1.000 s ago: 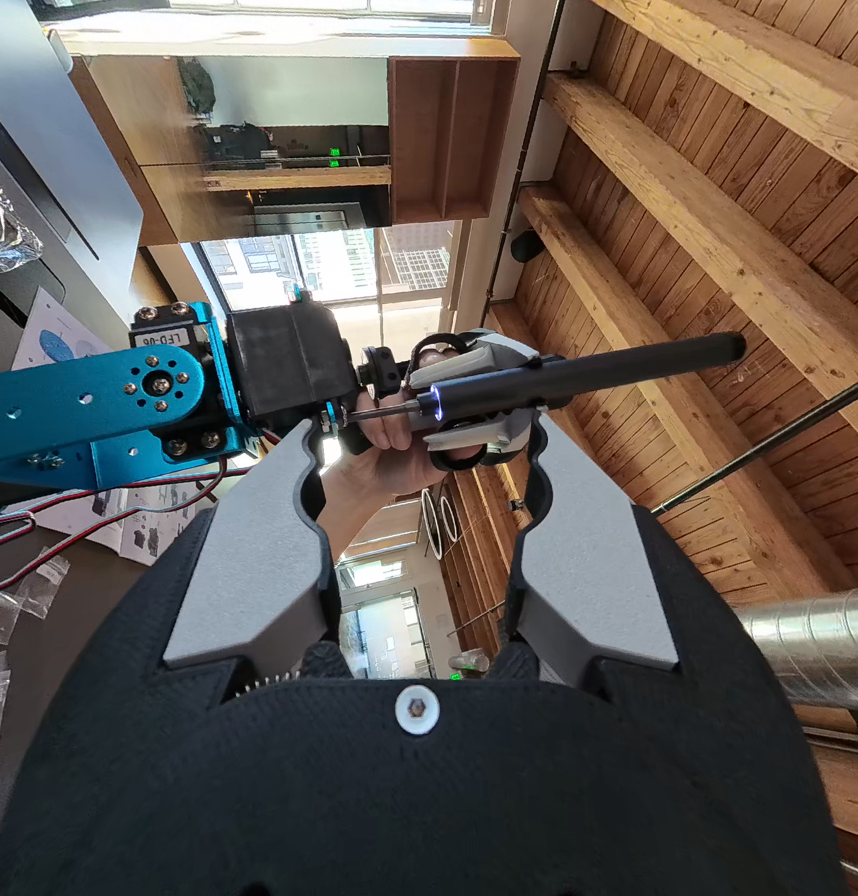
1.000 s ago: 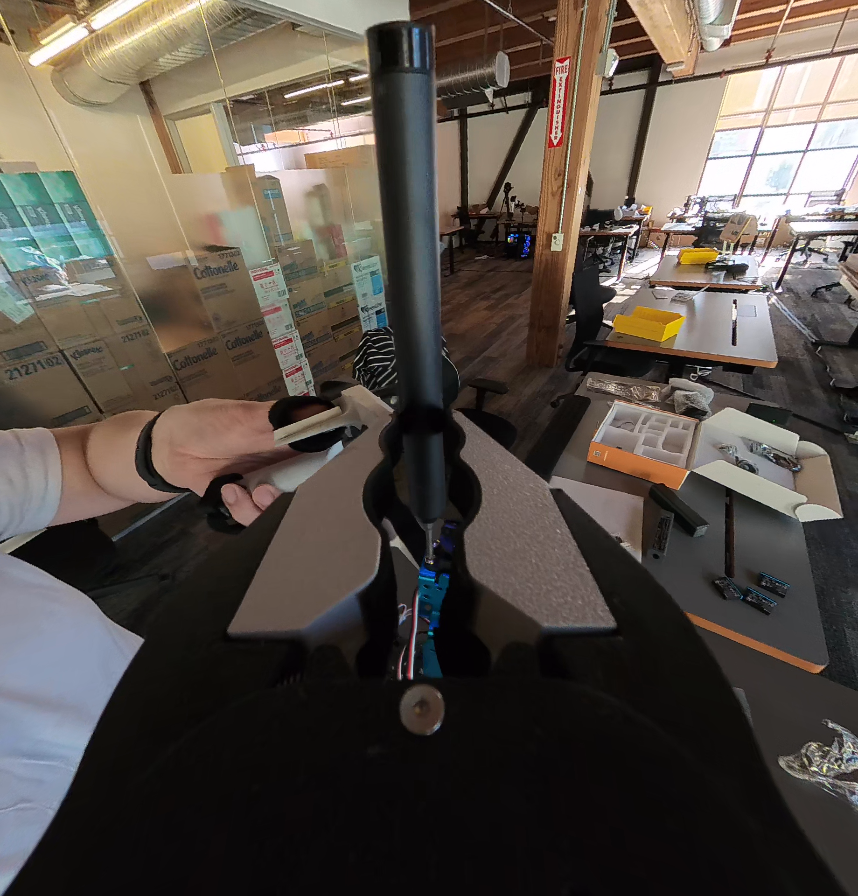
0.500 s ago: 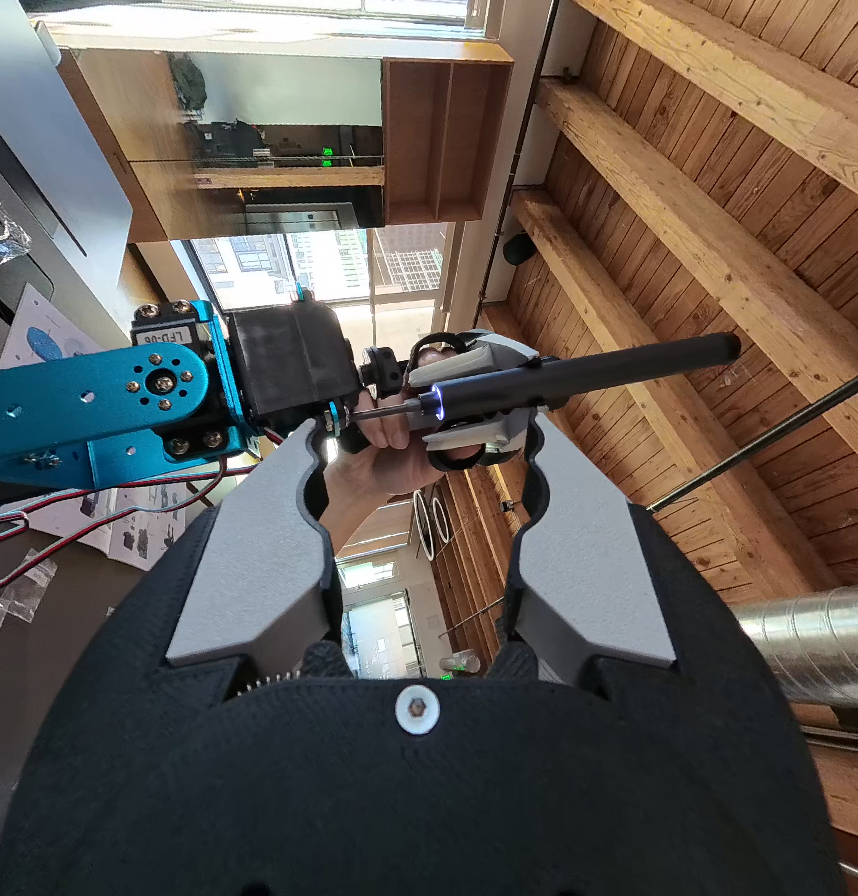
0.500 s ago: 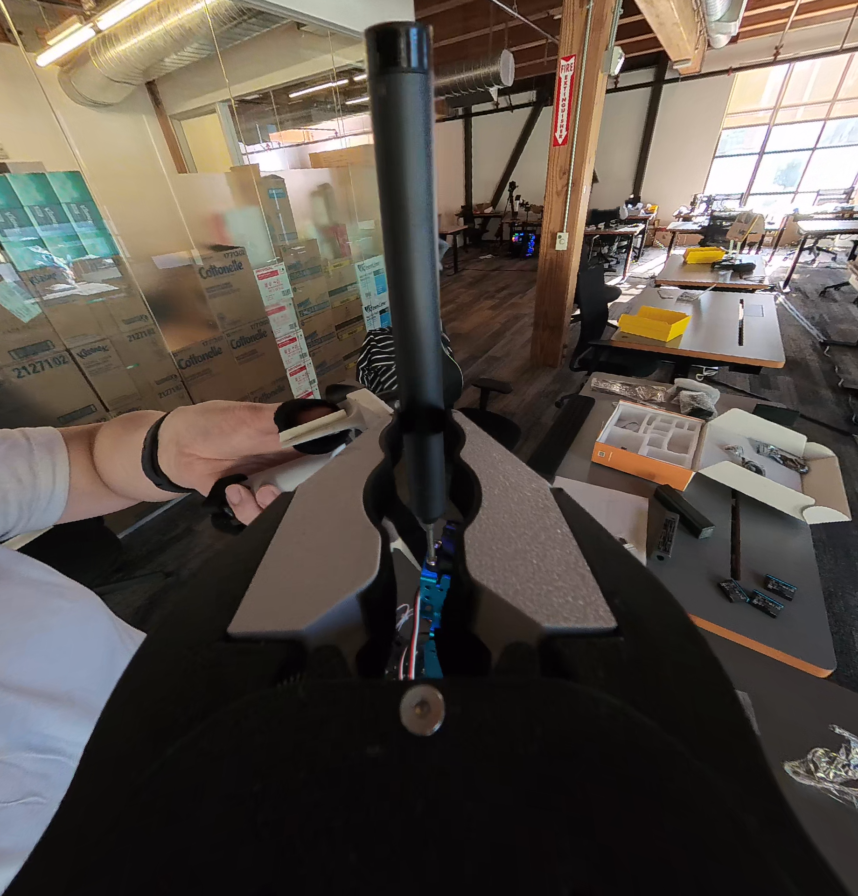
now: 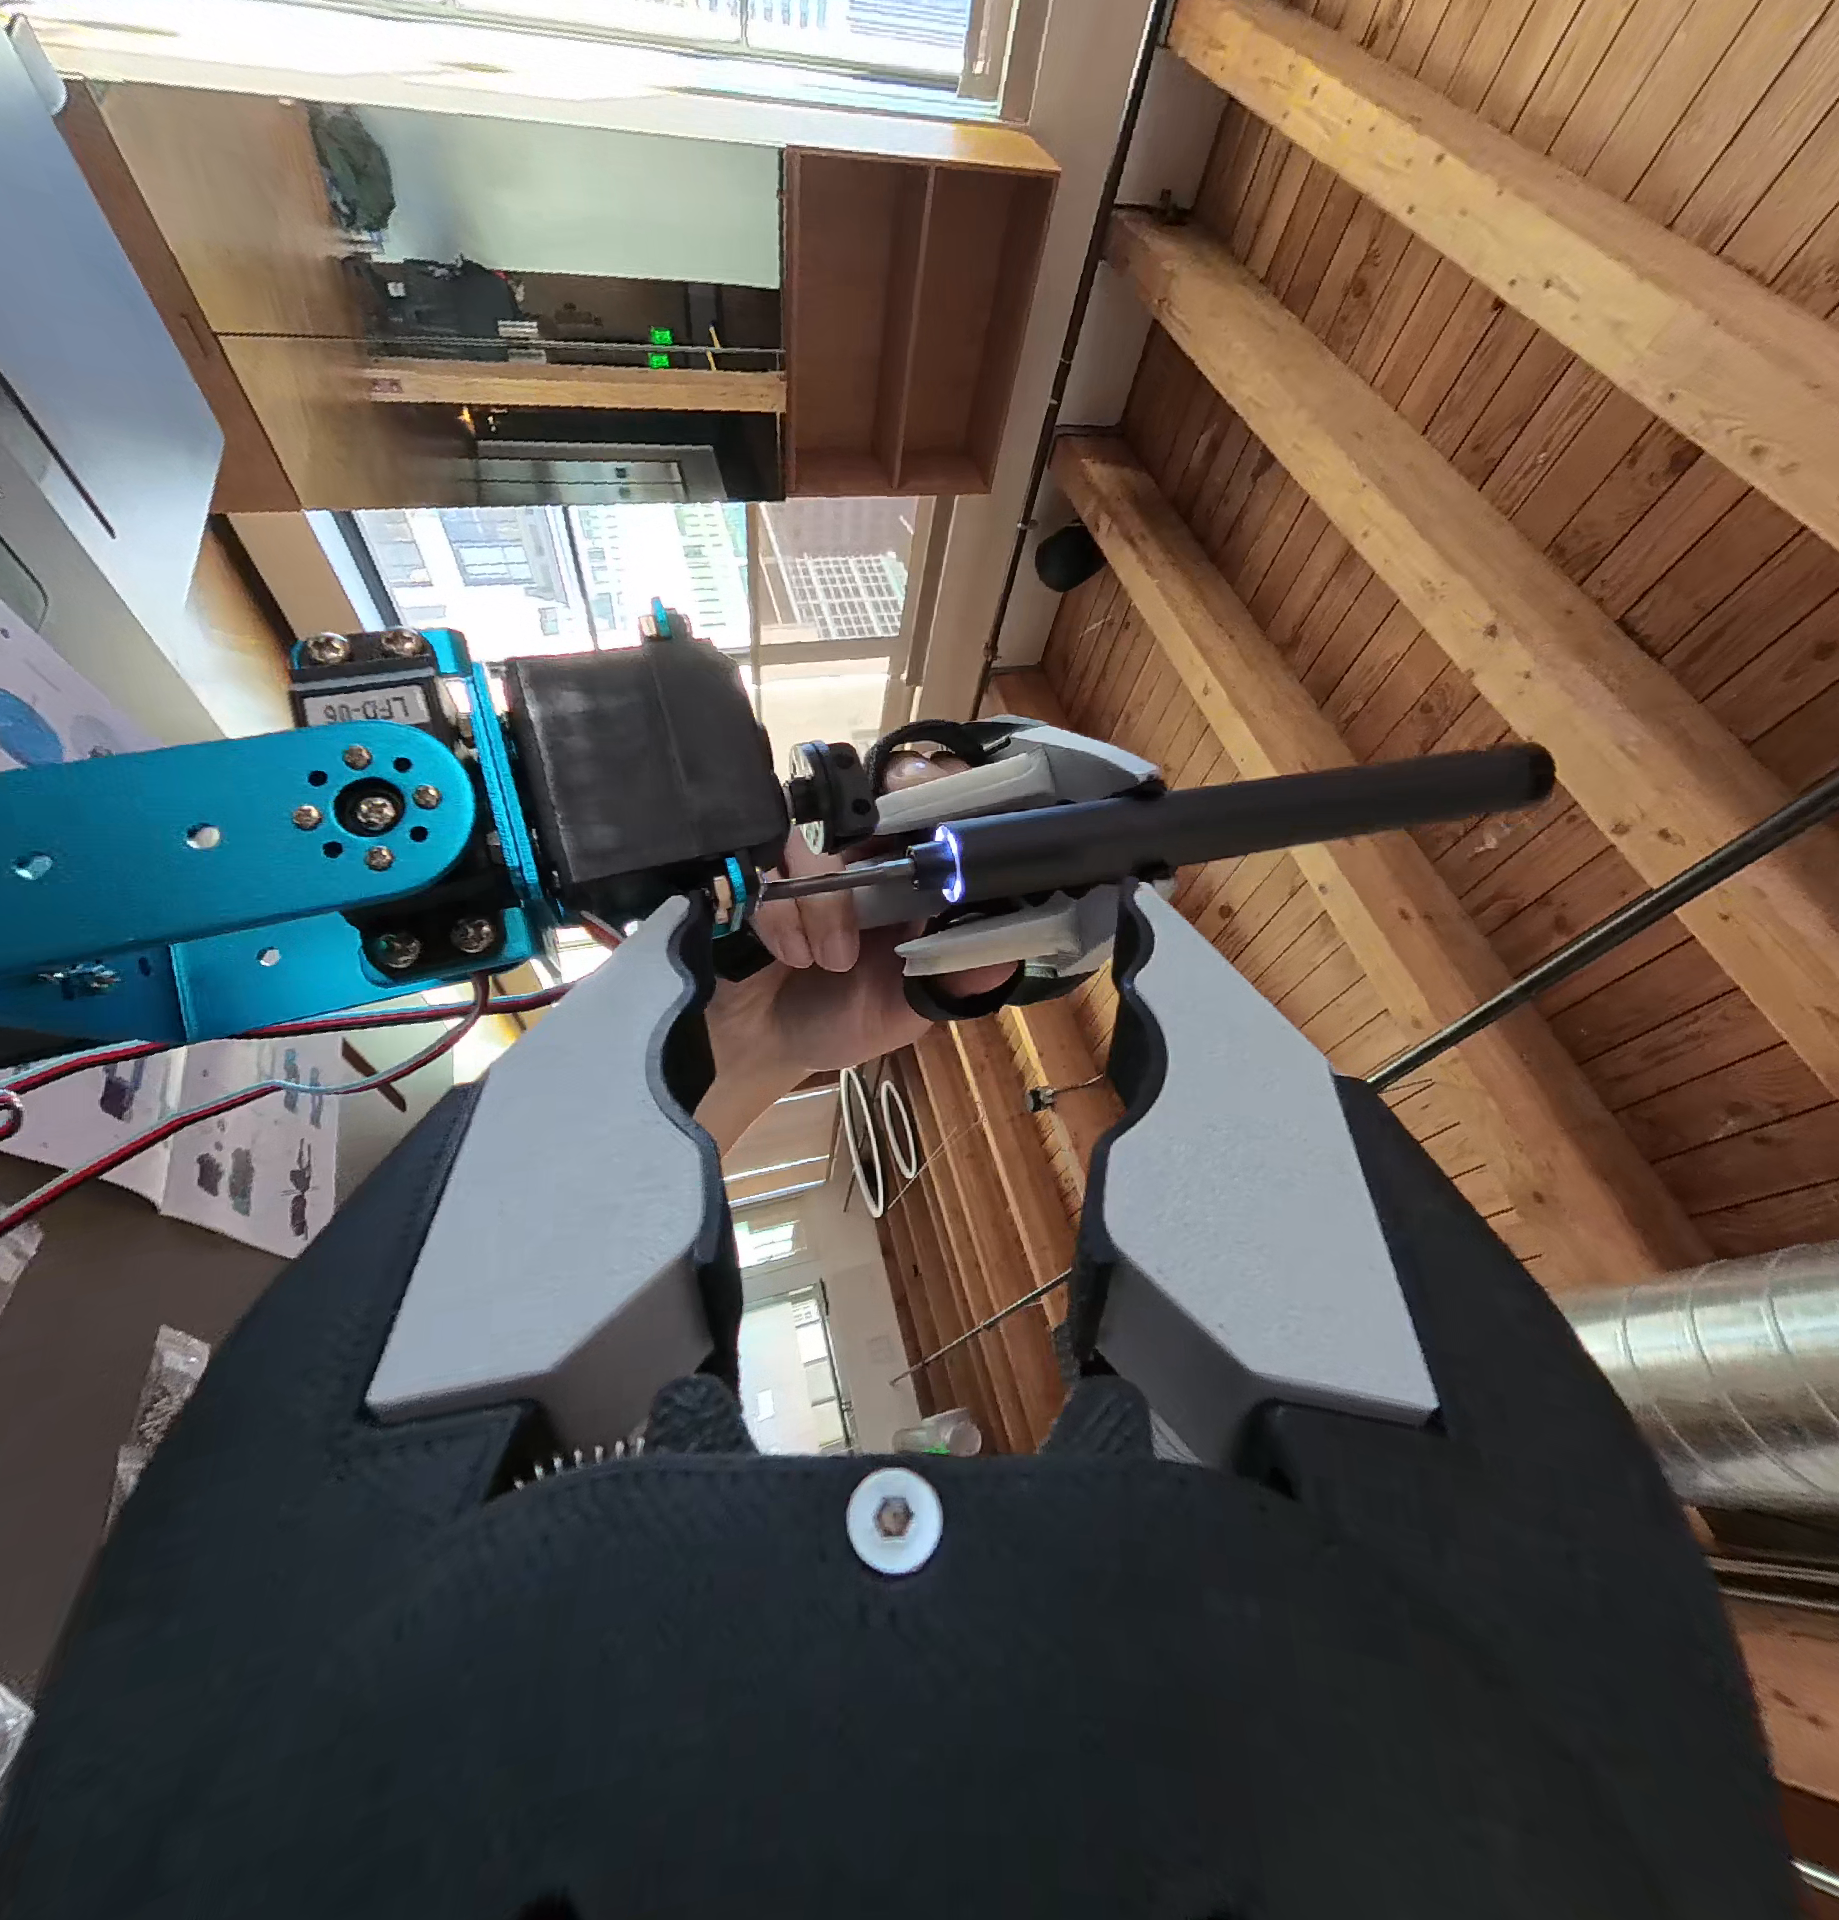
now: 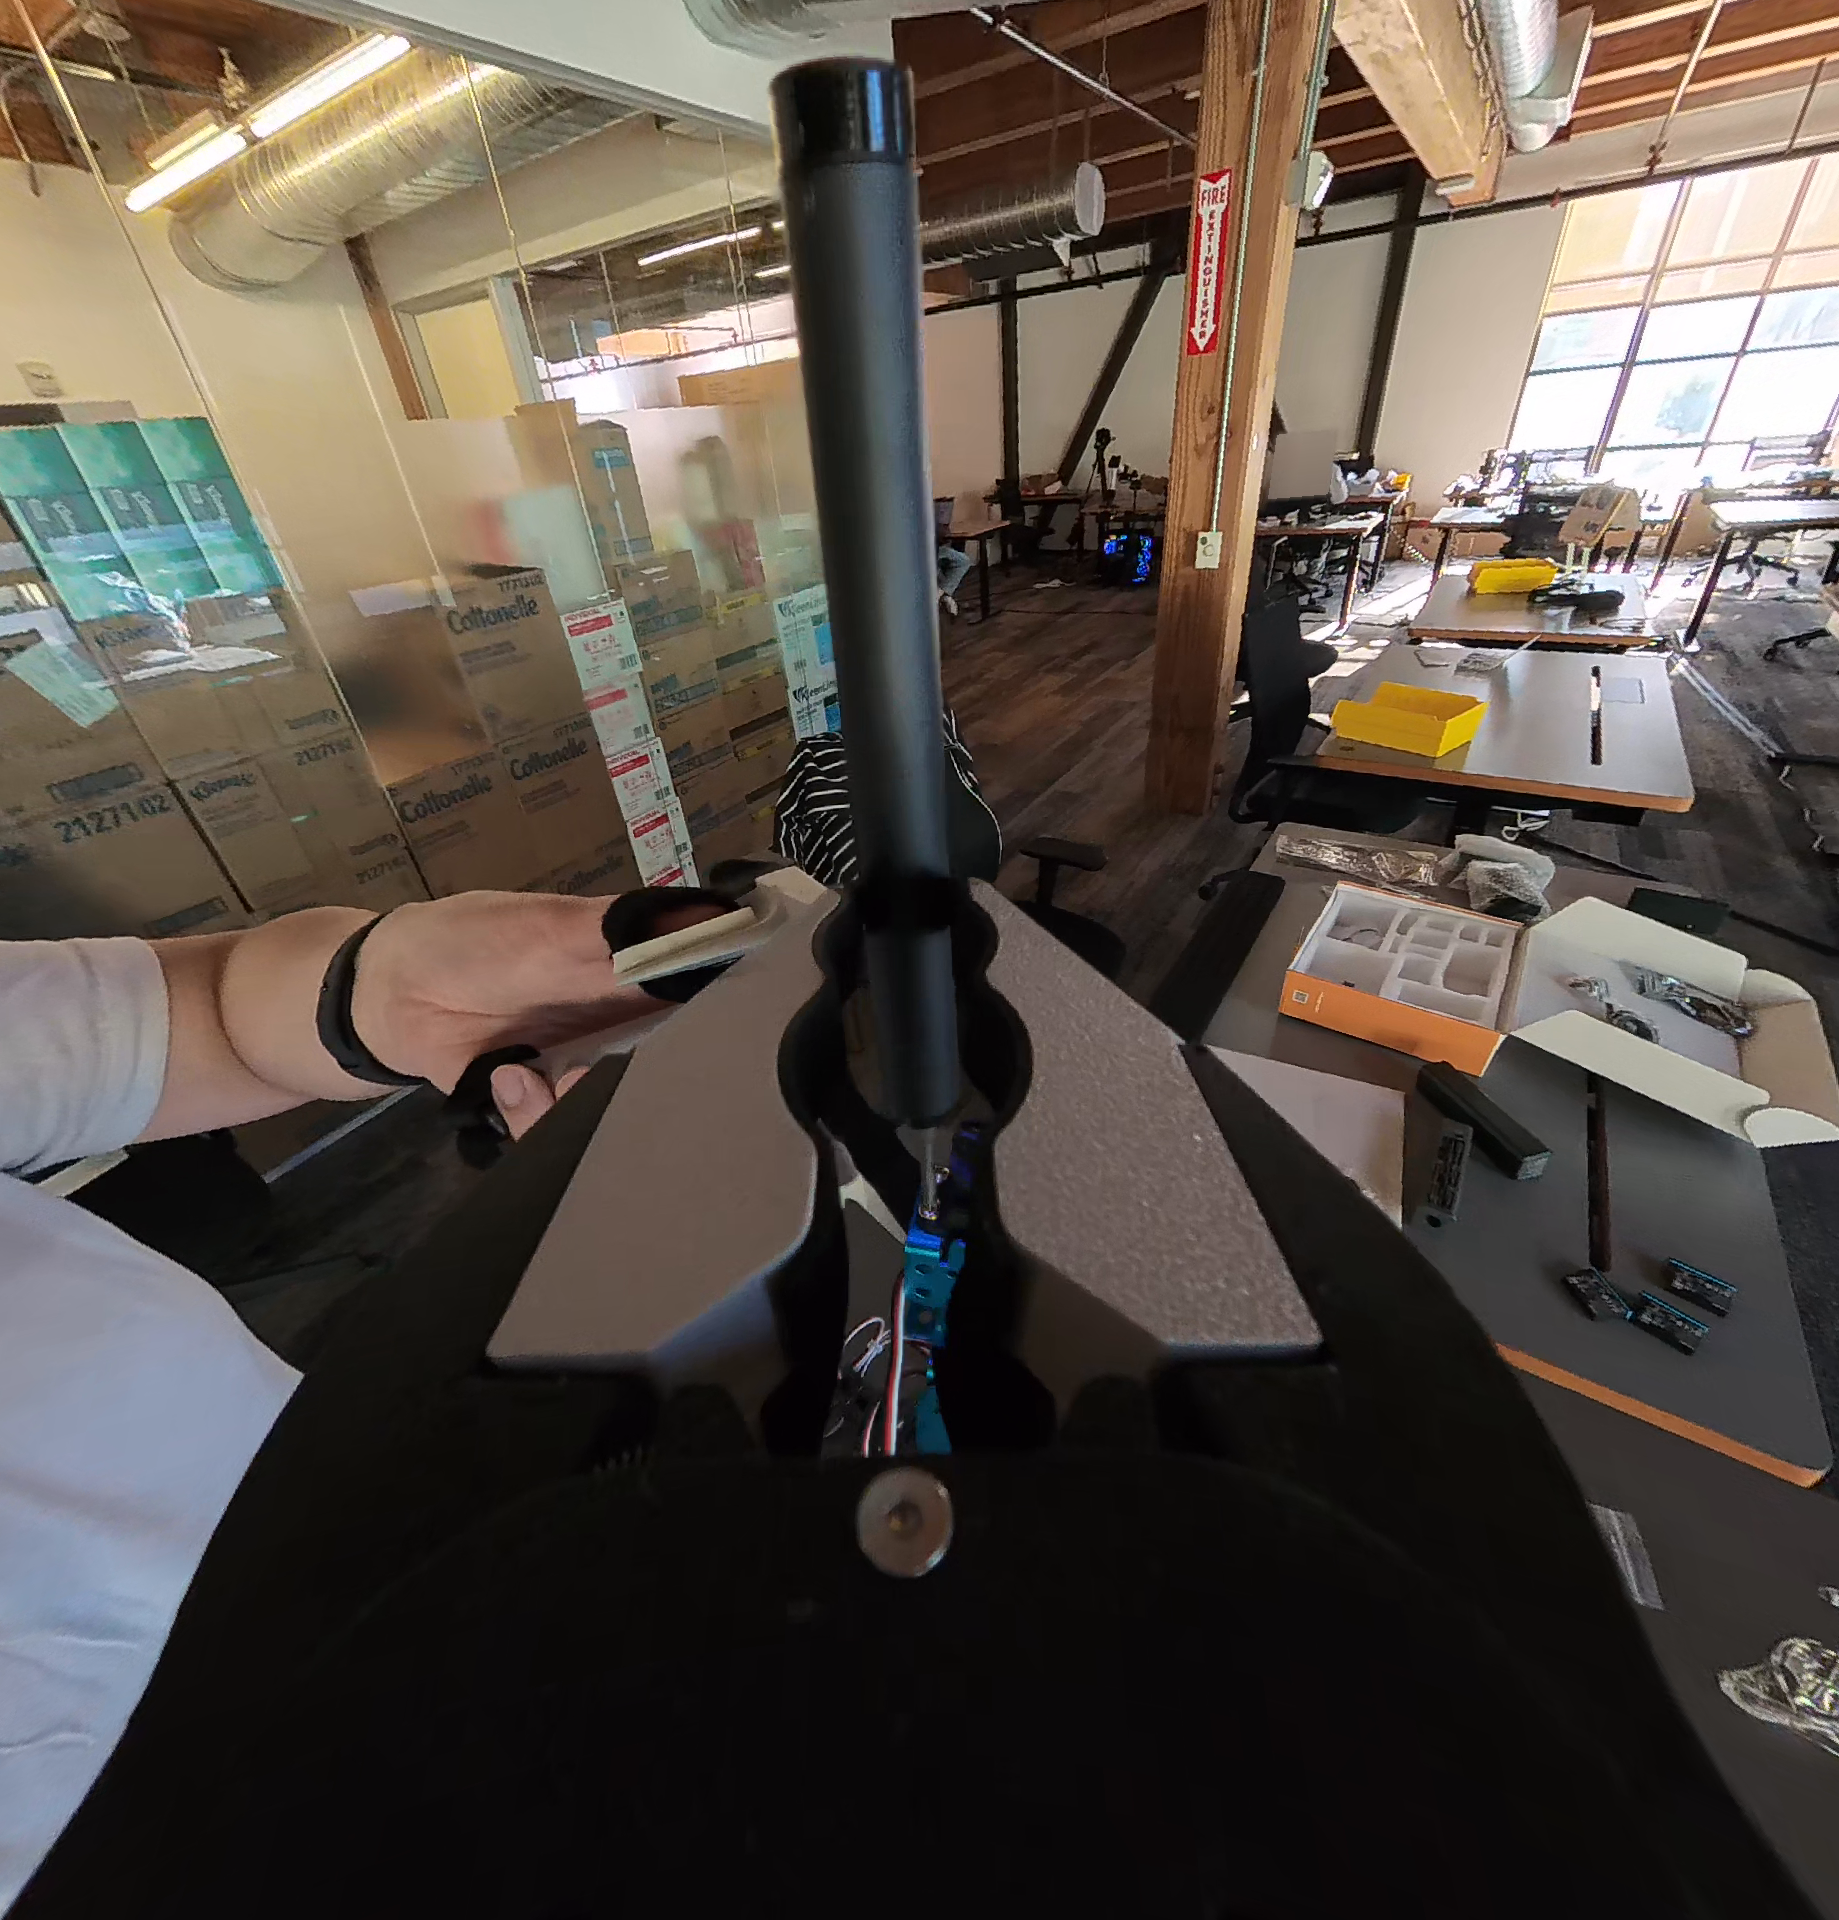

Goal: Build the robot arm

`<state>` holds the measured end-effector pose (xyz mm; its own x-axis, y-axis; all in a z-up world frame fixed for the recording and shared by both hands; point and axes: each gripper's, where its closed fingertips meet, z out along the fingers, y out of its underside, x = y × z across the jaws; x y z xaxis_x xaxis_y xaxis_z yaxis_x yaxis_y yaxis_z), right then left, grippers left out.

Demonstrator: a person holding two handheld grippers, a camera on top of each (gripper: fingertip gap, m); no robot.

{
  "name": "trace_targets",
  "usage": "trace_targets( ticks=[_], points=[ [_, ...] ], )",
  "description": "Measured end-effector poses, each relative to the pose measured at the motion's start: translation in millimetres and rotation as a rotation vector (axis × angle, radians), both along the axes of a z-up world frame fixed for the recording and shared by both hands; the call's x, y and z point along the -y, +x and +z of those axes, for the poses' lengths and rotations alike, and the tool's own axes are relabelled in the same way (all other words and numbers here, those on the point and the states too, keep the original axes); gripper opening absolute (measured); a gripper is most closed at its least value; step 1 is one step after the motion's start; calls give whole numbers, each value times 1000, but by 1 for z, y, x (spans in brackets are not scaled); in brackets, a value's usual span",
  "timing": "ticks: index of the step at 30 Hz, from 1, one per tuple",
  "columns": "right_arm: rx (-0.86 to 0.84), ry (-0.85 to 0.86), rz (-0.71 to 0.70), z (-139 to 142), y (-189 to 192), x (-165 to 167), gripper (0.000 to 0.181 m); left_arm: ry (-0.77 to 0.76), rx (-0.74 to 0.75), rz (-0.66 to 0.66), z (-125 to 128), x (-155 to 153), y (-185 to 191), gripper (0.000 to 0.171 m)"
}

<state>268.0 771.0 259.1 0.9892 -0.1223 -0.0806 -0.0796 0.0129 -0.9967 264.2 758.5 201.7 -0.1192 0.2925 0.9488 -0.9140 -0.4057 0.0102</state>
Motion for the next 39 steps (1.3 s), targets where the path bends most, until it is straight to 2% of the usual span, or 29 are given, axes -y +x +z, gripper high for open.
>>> trace_targets(
  ticks=[5, 12, 39],
  points=[
    [-11, 6, 13, 0, -1, 1, 16, -13, 10, 0, 0, -1, 0, 74],
    [-3, -12, -2, -1, -2, 0, 16, 6, 39, -3, 3, 2, -2, 81],
    [-3, 6, 17, 0, -2, 3, 16, 2, 44, -12, 0, 4, -2, 76]
  ],
)
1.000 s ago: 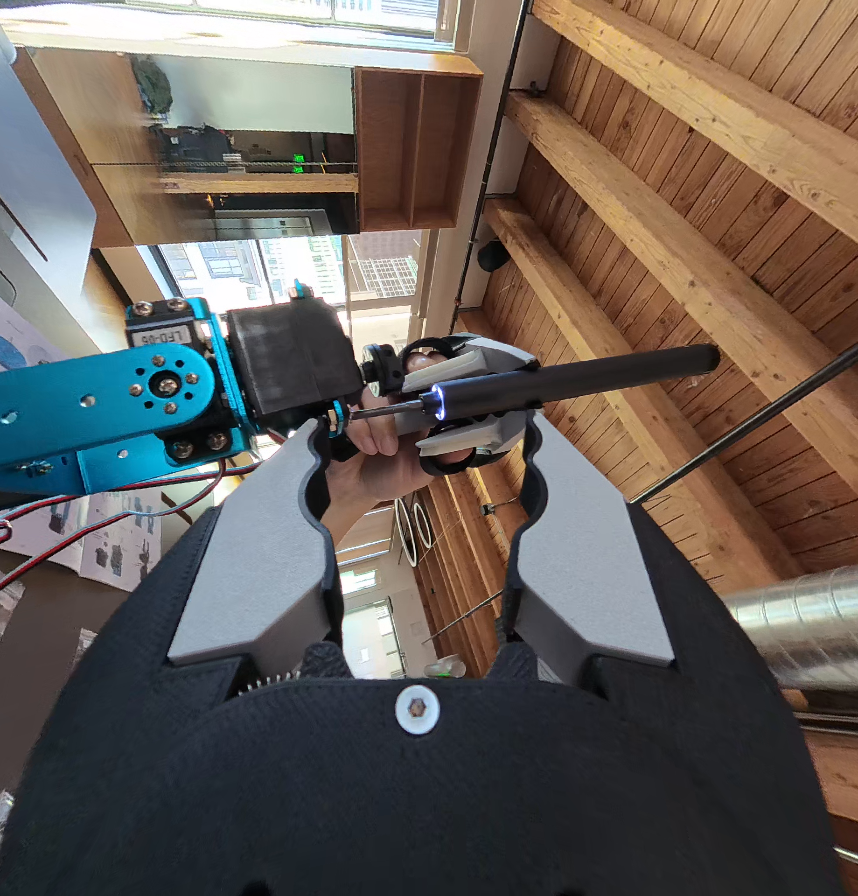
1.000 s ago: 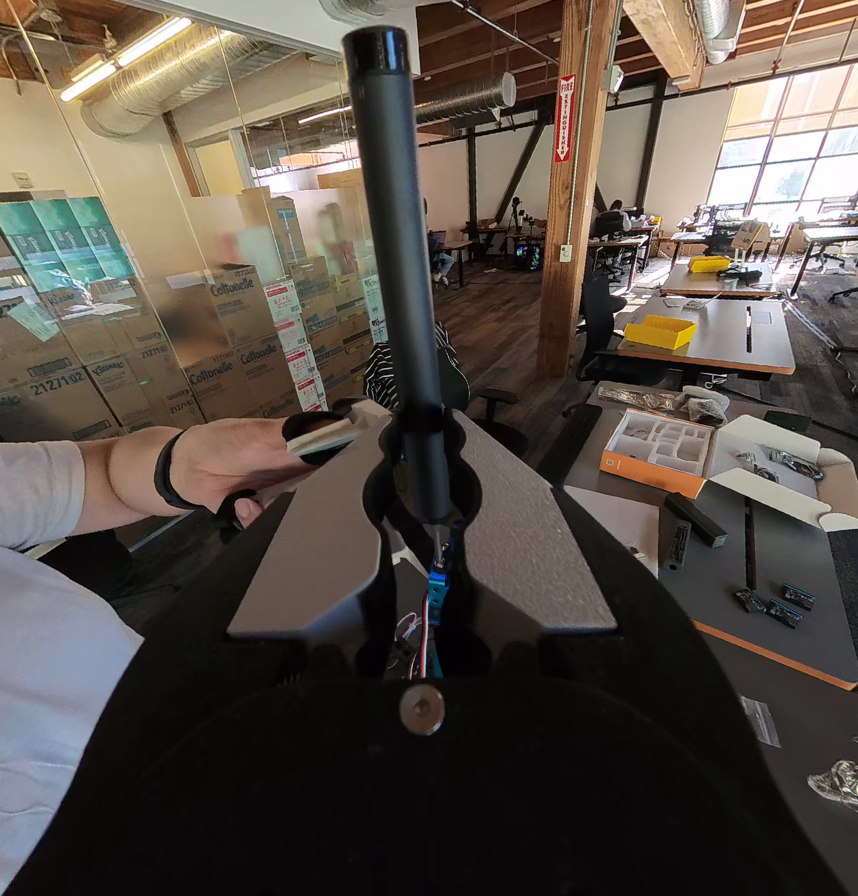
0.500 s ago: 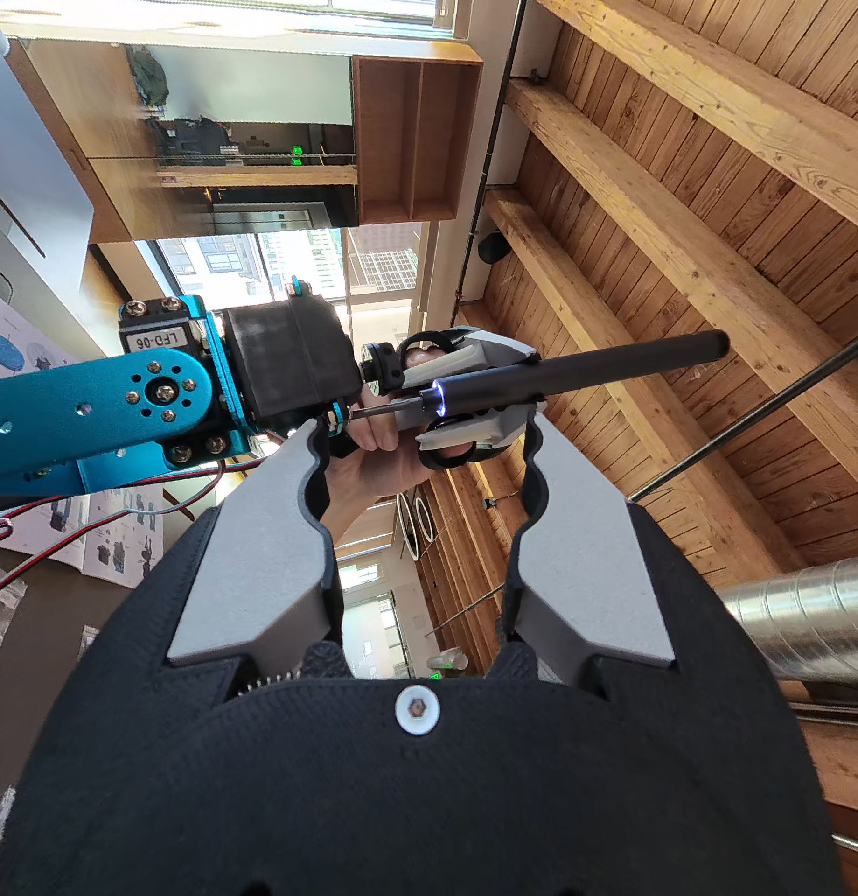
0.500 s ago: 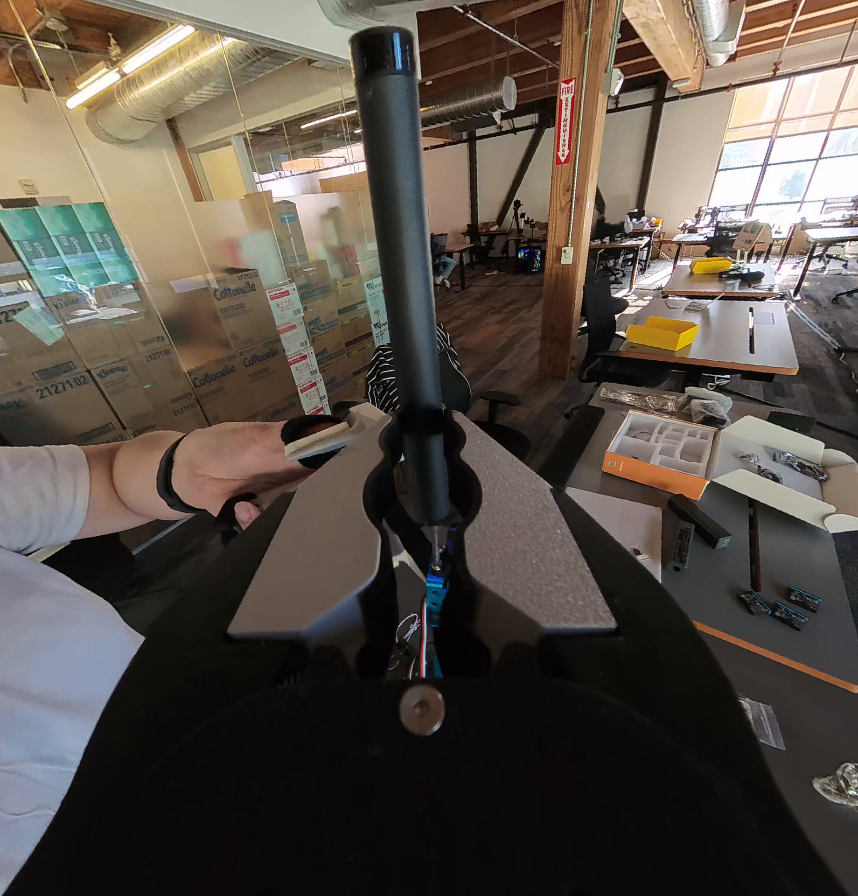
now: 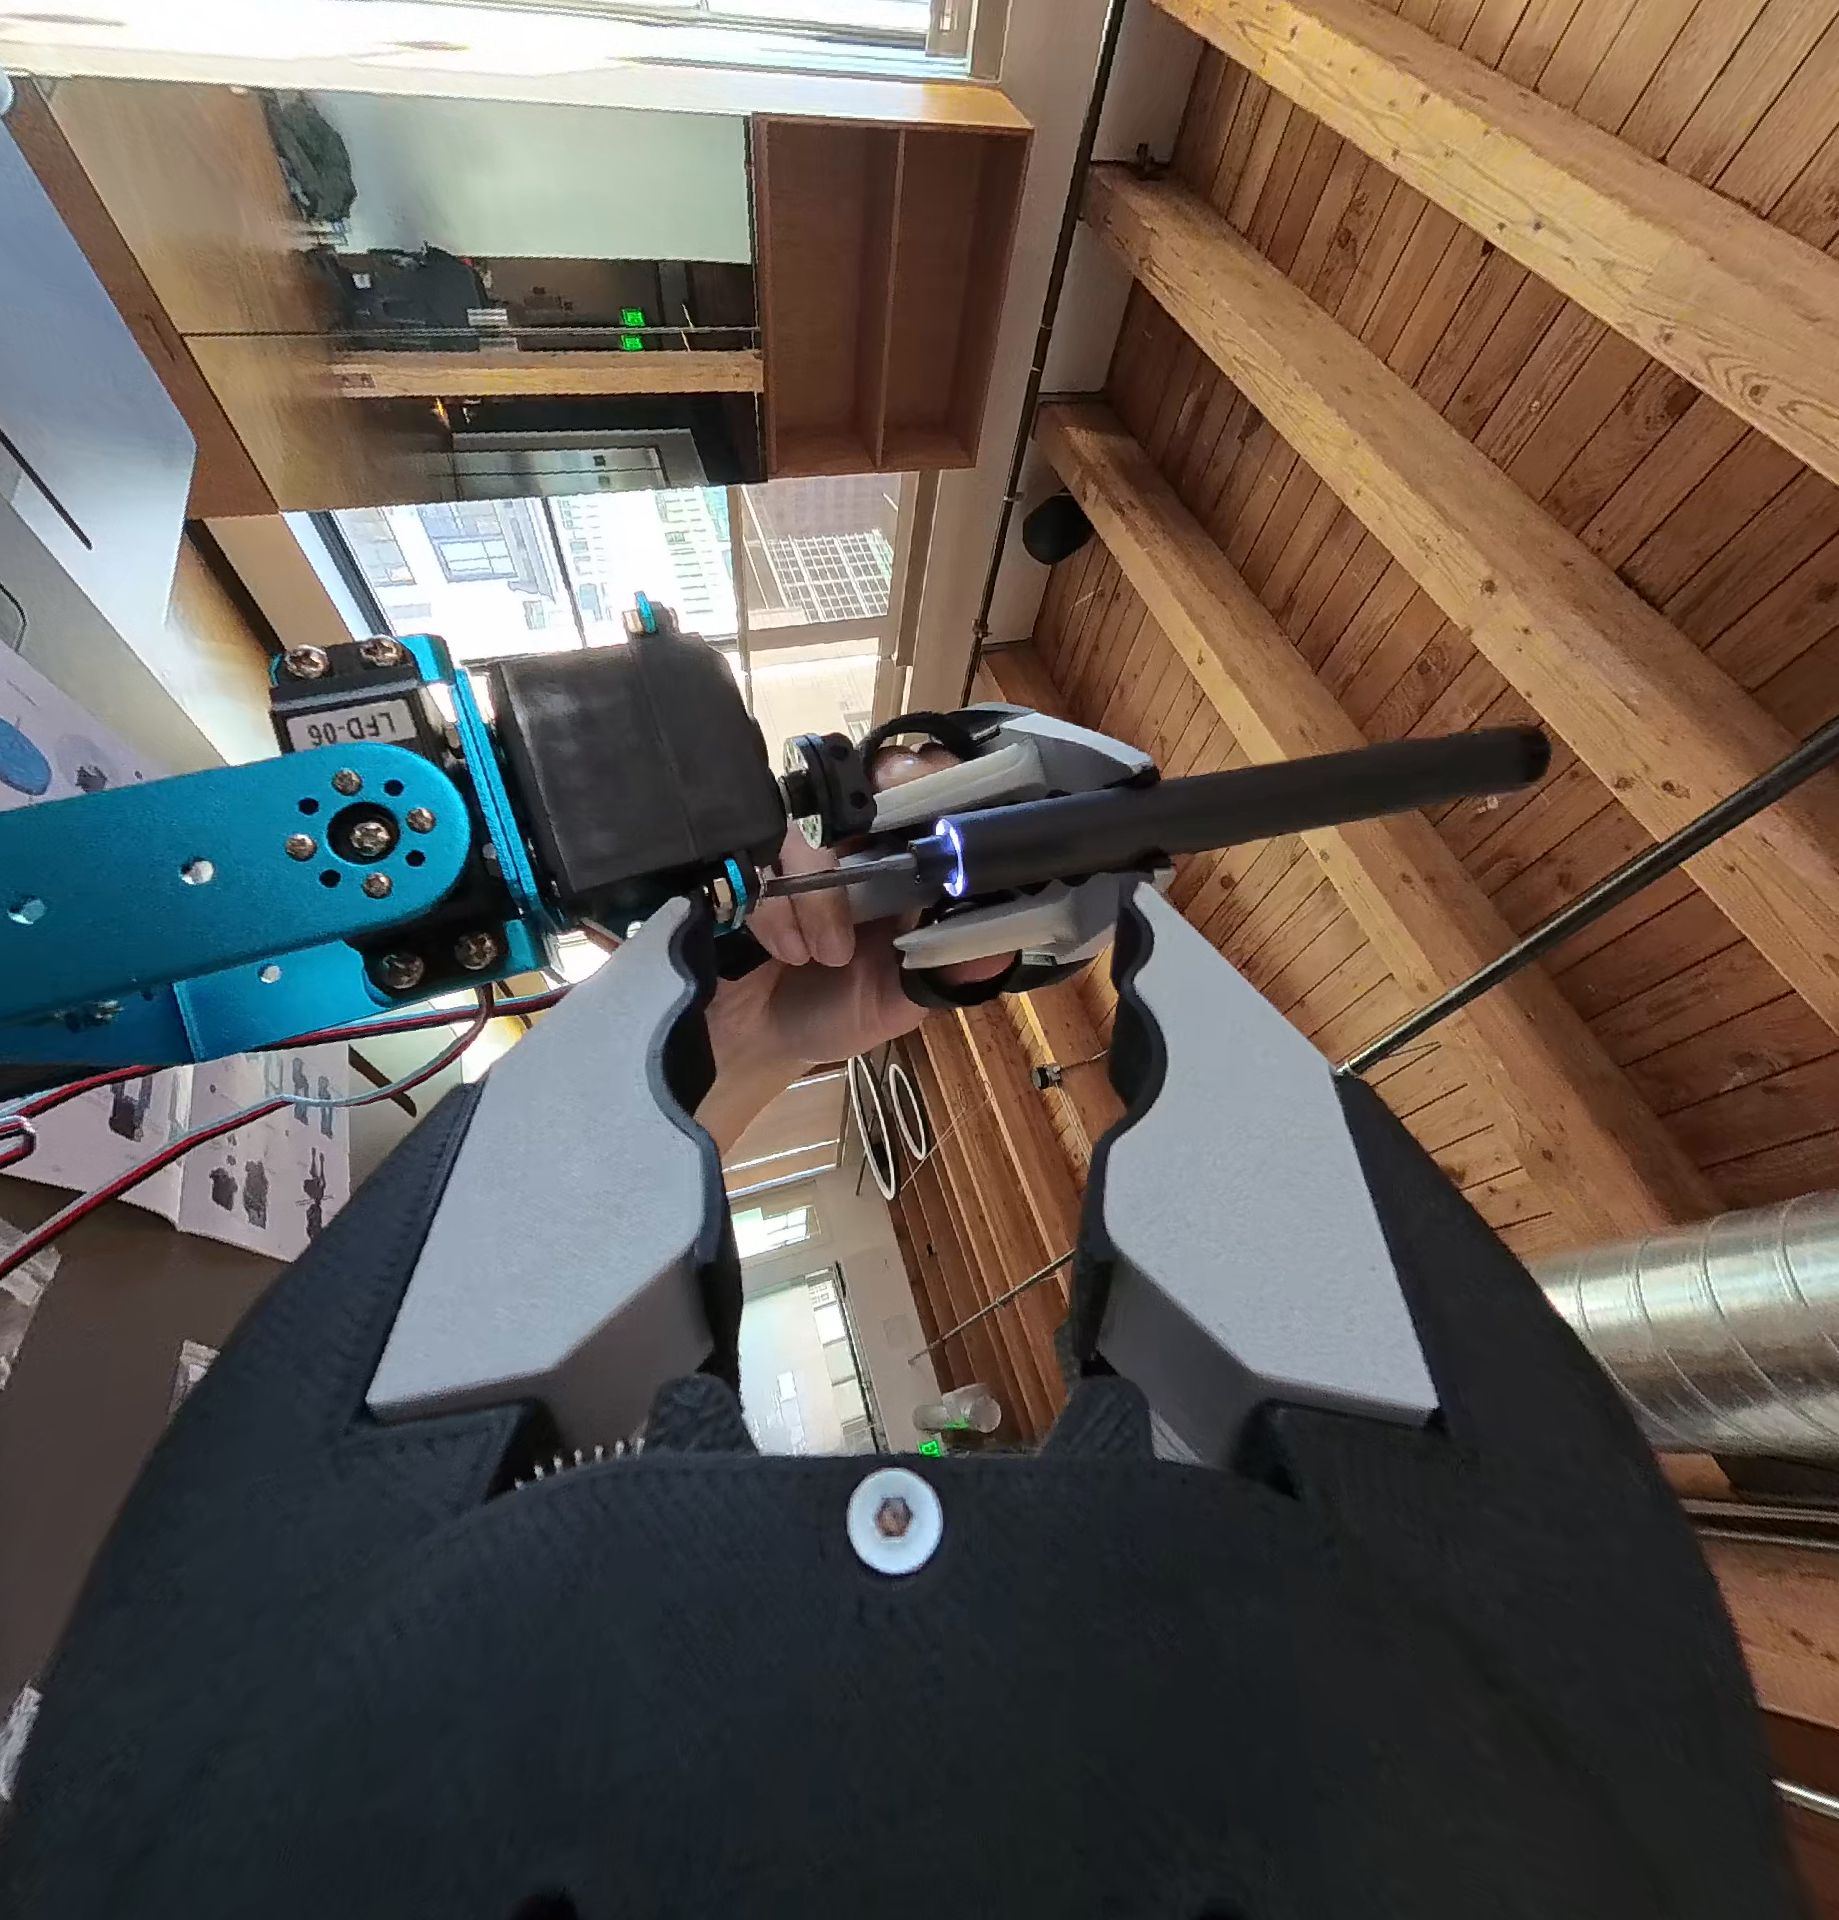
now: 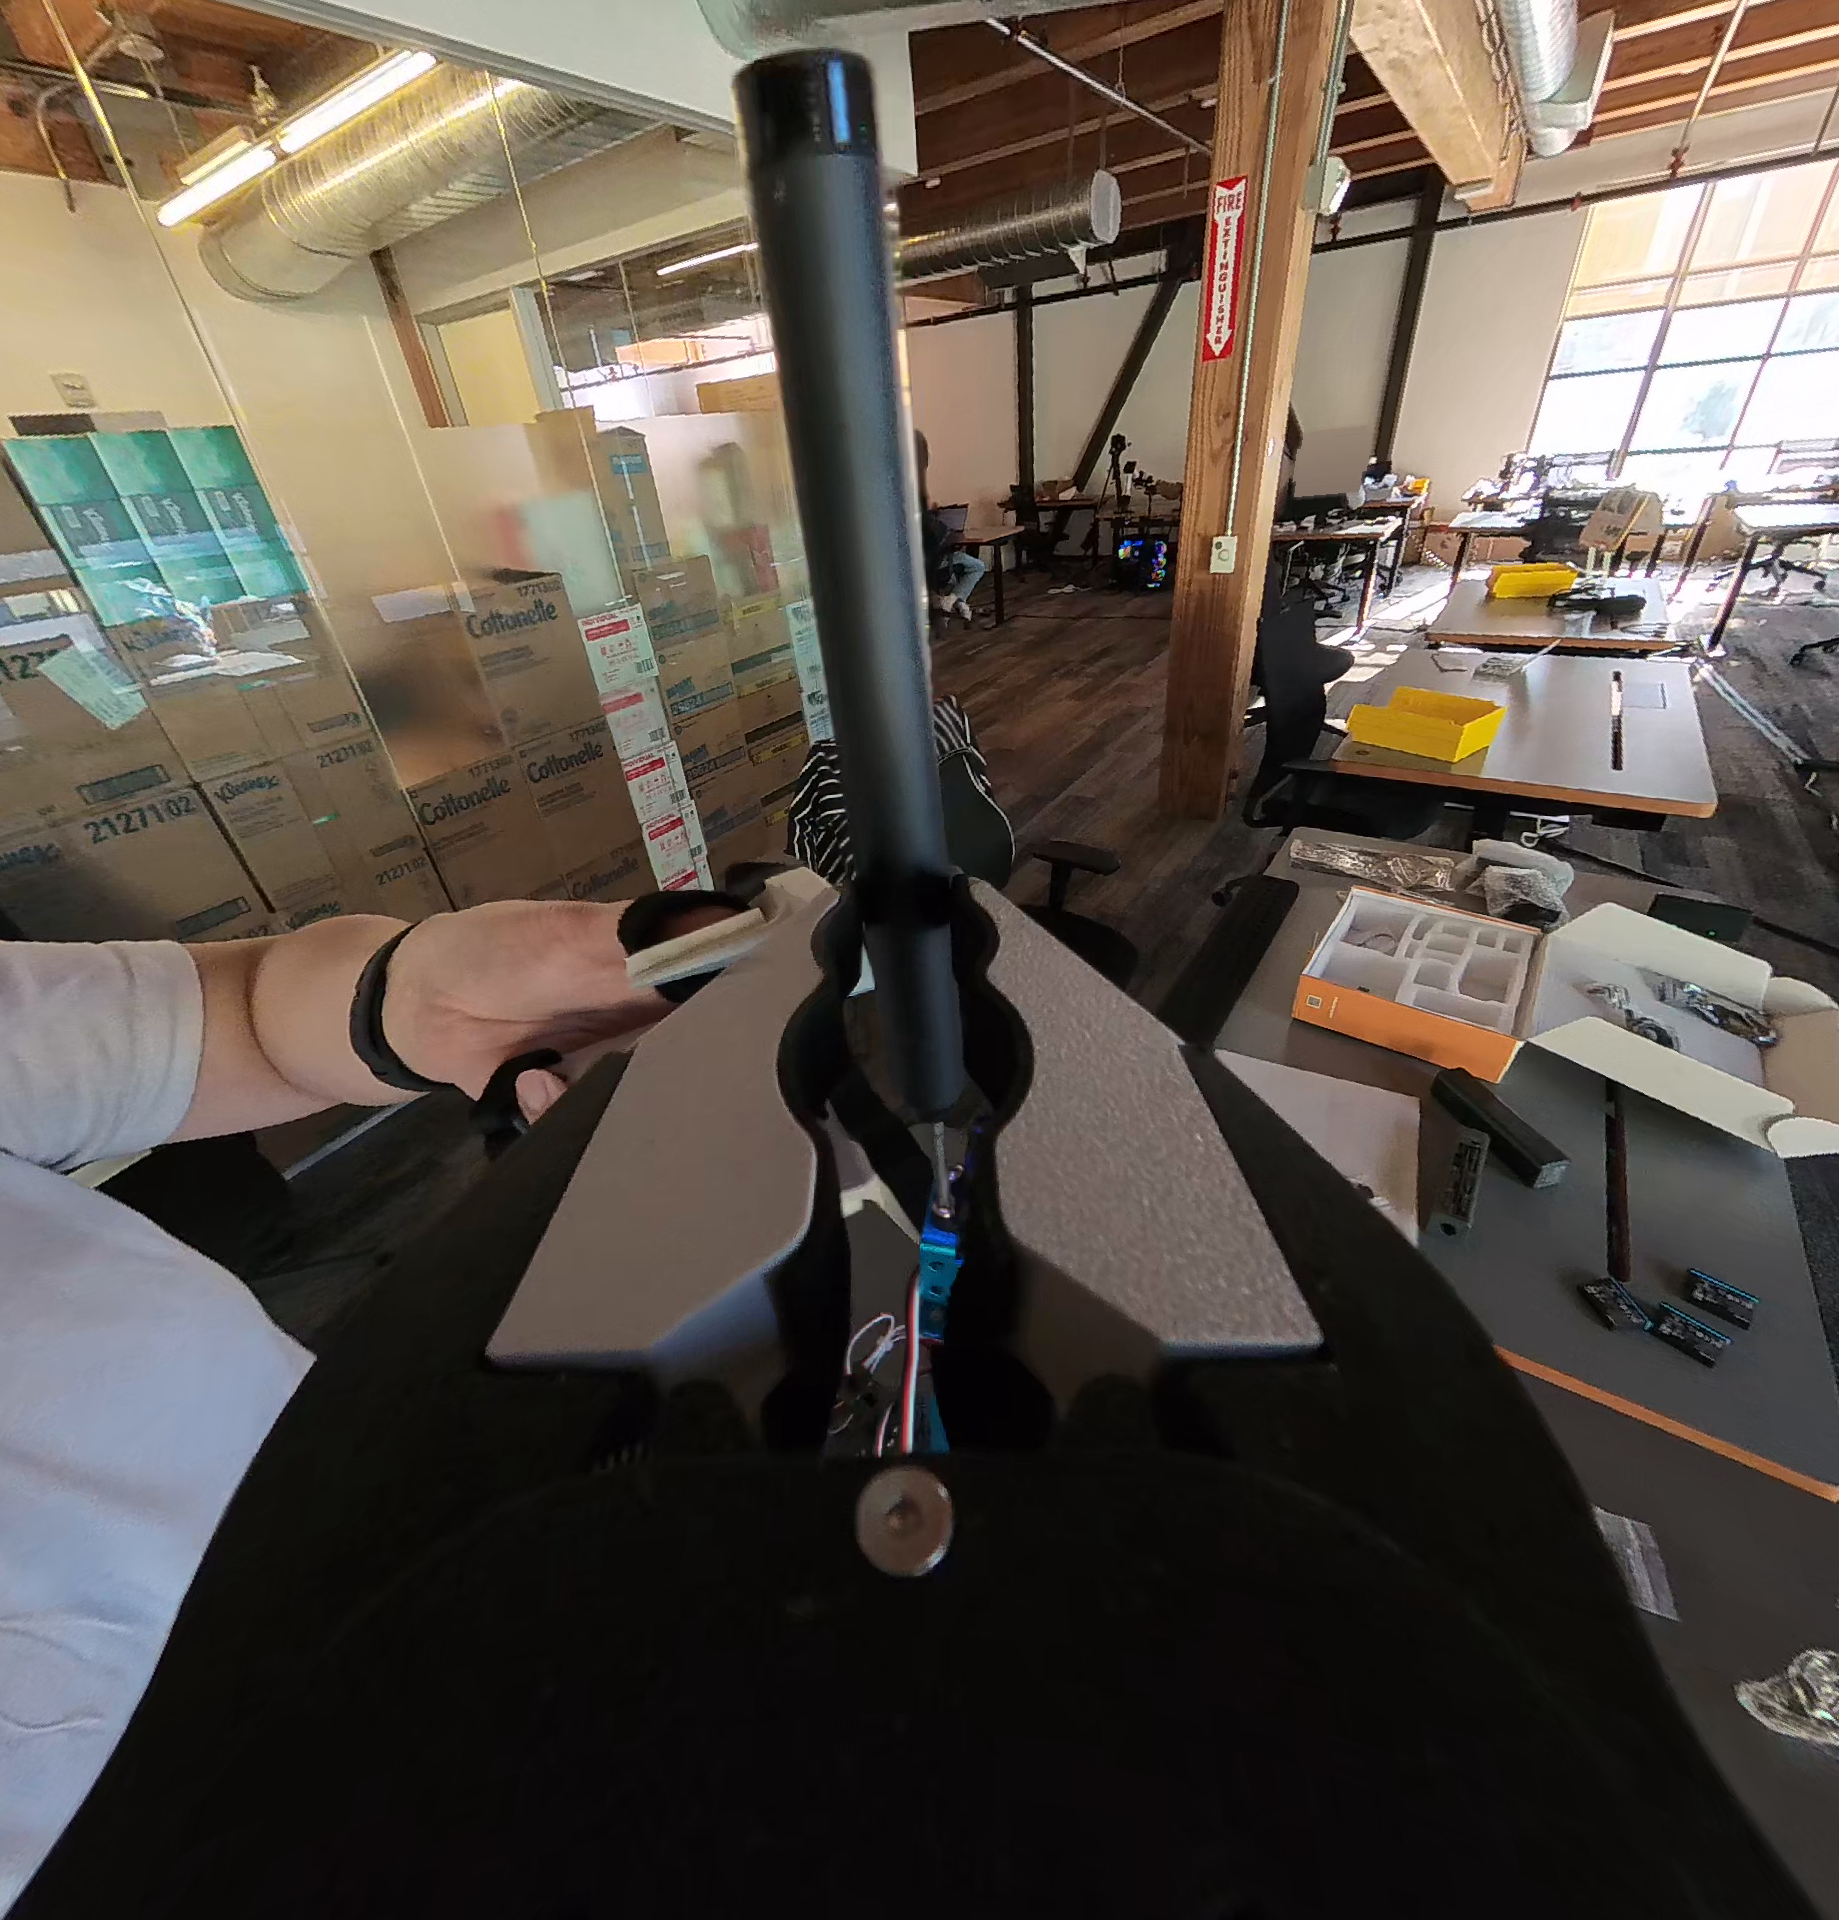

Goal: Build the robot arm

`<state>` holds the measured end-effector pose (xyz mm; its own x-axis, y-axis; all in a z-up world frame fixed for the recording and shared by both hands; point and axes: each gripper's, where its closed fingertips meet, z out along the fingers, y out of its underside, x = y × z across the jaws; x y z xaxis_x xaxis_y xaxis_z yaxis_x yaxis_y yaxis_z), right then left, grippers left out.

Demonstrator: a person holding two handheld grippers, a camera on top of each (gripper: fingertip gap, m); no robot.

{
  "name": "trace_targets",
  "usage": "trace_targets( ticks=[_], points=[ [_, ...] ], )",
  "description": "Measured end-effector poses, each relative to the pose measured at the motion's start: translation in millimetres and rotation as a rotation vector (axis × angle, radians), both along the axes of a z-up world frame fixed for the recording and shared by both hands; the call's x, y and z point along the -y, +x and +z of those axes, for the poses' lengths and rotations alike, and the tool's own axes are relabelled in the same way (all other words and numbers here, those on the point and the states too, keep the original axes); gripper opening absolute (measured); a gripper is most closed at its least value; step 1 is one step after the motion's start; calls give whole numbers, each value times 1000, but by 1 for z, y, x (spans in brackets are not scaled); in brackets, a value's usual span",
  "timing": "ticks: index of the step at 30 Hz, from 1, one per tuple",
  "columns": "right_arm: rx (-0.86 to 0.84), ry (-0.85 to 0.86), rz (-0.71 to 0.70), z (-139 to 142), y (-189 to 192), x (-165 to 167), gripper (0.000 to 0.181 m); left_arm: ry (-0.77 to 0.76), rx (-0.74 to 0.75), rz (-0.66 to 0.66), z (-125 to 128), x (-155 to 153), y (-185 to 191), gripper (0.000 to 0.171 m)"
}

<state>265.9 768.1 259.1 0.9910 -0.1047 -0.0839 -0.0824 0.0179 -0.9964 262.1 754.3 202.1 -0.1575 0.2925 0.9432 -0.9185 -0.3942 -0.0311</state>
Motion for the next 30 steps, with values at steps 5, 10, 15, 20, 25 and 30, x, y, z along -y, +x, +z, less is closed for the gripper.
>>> trace_targets(
  ticks=[5, 10, 15, 20, 25, 30],
  points=[
    [21, -2, -22, 0, 0, -1, 15, 1, 3, -6, 0, 1, -1, 76],
    [29, 0, -38, 0, 0, 0, 15, -4, 0, -9, 0, 1, -1, 75],
    [14, 10, -26, 0, -1, 1, 15, -4, 0, -11, -1, 1, -1, 75],
    [98, 5, -58, 3, -2, 1, 15, -30, 6, -10, -3, -2, -3, 71],
    [107, 48, -67, 14, -8, 3, 15, -44, 15, -16, -8, -14, -4, 70],
    [115, 85, -130, 20, -18, 15, 15, -92, 73, -86, -7, -42, -22, 72]
  ],
)
